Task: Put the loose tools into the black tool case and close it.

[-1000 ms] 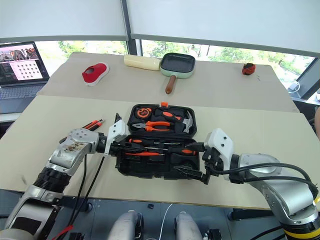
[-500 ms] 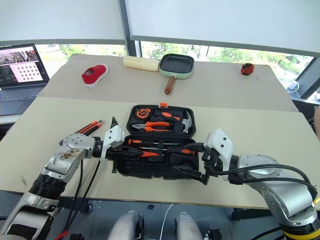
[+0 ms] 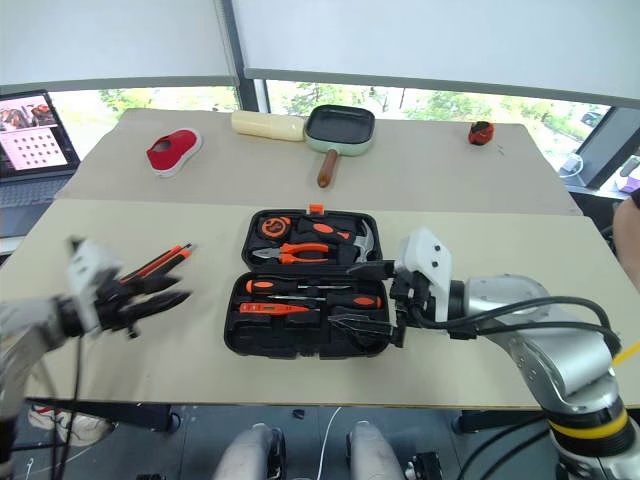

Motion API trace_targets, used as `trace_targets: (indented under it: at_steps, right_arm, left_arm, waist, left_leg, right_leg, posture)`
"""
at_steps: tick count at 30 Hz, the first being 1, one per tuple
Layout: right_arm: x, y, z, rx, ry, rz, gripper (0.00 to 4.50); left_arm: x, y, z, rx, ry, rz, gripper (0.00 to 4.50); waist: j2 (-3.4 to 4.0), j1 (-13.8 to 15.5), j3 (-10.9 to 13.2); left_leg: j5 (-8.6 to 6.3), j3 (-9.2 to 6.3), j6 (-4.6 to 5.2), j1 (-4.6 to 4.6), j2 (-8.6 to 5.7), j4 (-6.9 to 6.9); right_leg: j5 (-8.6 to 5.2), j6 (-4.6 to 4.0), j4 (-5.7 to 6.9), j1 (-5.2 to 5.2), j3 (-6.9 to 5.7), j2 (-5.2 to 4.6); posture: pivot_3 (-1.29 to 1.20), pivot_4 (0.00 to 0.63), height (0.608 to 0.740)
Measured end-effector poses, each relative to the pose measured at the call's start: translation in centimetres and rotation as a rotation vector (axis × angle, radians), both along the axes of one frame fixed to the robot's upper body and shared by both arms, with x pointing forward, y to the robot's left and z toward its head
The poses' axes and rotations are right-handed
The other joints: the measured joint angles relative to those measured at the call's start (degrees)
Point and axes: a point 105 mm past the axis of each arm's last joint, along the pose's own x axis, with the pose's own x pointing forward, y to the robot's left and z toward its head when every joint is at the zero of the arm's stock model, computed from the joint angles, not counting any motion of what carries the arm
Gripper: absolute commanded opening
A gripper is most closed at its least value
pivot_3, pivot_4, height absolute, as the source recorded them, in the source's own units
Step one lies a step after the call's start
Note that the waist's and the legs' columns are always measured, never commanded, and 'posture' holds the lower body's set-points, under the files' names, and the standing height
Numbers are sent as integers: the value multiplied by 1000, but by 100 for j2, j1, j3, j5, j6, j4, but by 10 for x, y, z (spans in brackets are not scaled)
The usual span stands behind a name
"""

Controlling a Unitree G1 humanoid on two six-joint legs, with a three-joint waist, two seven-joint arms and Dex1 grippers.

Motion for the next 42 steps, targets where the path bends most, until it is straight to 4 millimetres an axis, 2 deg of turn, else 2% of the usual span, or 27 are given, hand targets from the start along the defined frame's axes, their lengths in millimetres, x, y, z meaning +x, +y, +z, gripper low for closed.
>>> trace_targets:
  at_steps: [1,4,6,7,8,10,13,16,18,19,22,26,30,33,35,36,37,38,39,42]
  right_arm:
    - [1,3,2,8,-2,26,4500]
    - [2,14,5,22,-2,93,4500]
    - [2,16,1,14,8,119,4500]
    - [2,17,0,9,13,132,4500]
    - [2,18,-2,2,15,140,4500]
    - [3,19,-3,-2,17,149,4500]
    - [3,20,0,0,7,159,4500]
    - [0,19,0,1,-3,155,4500]
    - [-2,19,1,3,-15,145,4500]
    - [-3,17,1,7,-23,121,4500]
    - [-7,16,-1,11,-37,76,4500]
    - [-12,12,-8,7,-26,20,4500]
    - [-16,11,-9,7,-40,-18,4500]
    - [-18,9,-7,11,-57,-40,4500]
    - [-18,8,-7,10,-61,-55,4500]
    - [-18,7,-8,9,-62,-62,4500]
    - [-19,6,-9,9,-58,-69,4500]
    - [-19,5,-11,7,-51,-73,4500]
    - [-20,4,-13,3,-43,-77,4500]
    - [-20,0,-14,-1,-41,-95,4500]
  left_arm:
    - [-12,20,-7,20,24,87,3421]
    - [-39,53,-13,77,41,221,4420]
    - [-47,60,-15,99,46,245,4468]
    - [-47,61,-15,108,40,246,4468]
    - [-45,61,-14,116,35,243,4468]
    - [-33,61,-7,135,11,223,4468]
    - [3,57,16,162,-56,159,4468]
    - [38,49,32,213,-92,75,4468]
    - [56,46,33,237,-76,41,4468]
    - [75,43,33,239,-69,27,4468]
    - [102,32,32,230,-40,-29,4468]
    - [112,21,11,276,65,-136,4468]
    - [123,20,1,295,124,-120,4468]
    - [128,20,3,322,129,-123,3757]
    - [129,20,1,326,133,-130,3123]
    - [129,18,0,328,133,-142,2588]
    - [129,16,0,328,132,-151,2311]
    - [129,16,0,328,131,-160,1839]
    - [129,15,0,336,120,-172,1598]
    - [129,12,2,361,76,-210,1573]
  waist:
    - [-11,5,5]
    - [-24,100,8]
    - [-25,207,9]
    - [-25,252,9]
    - [-26,282,9]
    - [-26,328,8]
    - [-30,358,7]
    - [-34,320,5]
    - [-34,302,5]
    - [-36,310,5]
    - [-38,301,5]
    - [-40,227,6]
    - [-45,237,8]
    - [-45,244,7]
    - [-45,242,7]
    - [-44,245,7]
    - [-44,245,7]
    - [-45,246,7]
    - [-45,246,7]
    - [-45,248,7]
  left_leg:
    - [0,4,0,0,2,-1]
    - [1,9,-4,2,1,-1]
    - [1,13,-5,9,-3,-1]
    - [-1,27,-8,12,-3,-4]
    - [-2,38,-11,12,-5,-6]
    - [-20,49,-42,12,-10,-10]
    - [-18,56,-41,11,-11,-11]
    - [9,71,5,2,-21,-15]
    - [10,72,8,-5,-17,-20]
    - [11,69,8,-10,-14,-20]
    - [11,68,8,-16,-6,-21]
    - [10,71,8,-18,-6,-23]
    - [11,64,8,-20,-7,-21]
    - [10,63,8,-20,-10,-21]
    - [11,62,8,-19,-10,-21]
    - [11,62,8,-18,-10,-21]
    - [11,60,8,-18,-10,-21]
    - [11,59,8,-18,-10,-20]
    - [11,59,8,-18,-10,-18]
    - [11,58,8,-19,-9,-17]
  right_leg:
    - [-1,-3,-1,-2,-1,0]
    - [-3,-8,-5,-3,-13,-12]
    - [-7,-13,-10,-9,-29,-32]
    - [-32,-56,-13,-12,-46,-54]
    - [-35,-61,-13,-12,-49,-65]
    - [-36,-63,-11,-11,-56,-82]
    - [-35,-62,-11,-8,-63,-81]
    - [-6,-12,-8,6,-60,-78]
    - [-3,-6,-5,-4,-60,-68]
    - [-4,-6,0,-7,-60,-58]
    - [-4,-7,-2,-10,-57,-44]
    - [-6,-3,-6,-11,-51,-44]
    - [-7,-1,-4,-9,-51,-41]
    - [-8,1,-4,-7,-51,-44]
    - [-8,1,-2,-7,-51,-44]
    - [-8,1,0,-6,-51,-43]
    - [-8,1,1,-6,-51,-43]
    - [-8,1,1,-5,-51,-43]
    - [-7,1,2,-5,-51,-43]
    - [-7,1,2,-5,-51,-43]
  posture:
    - [0,150,740]
    - [0,150,740]
    - [0,150,740]
    - [0,150,740]
    - [0,150,740]
    - [0,150,740]
    - [0,150,740]
    - [0,150,740]
    - [0,150,740]
    - [0,150,740]
    - [0,150,740]
    - [0,150,740]
    - [0,150,740]
    - [0,150,740]
    - [0,150,740]
    - [0,150,740]
    - [0,150,740]
    - [0,150,740]
    - [0,150,740]
    - [0,150,740]
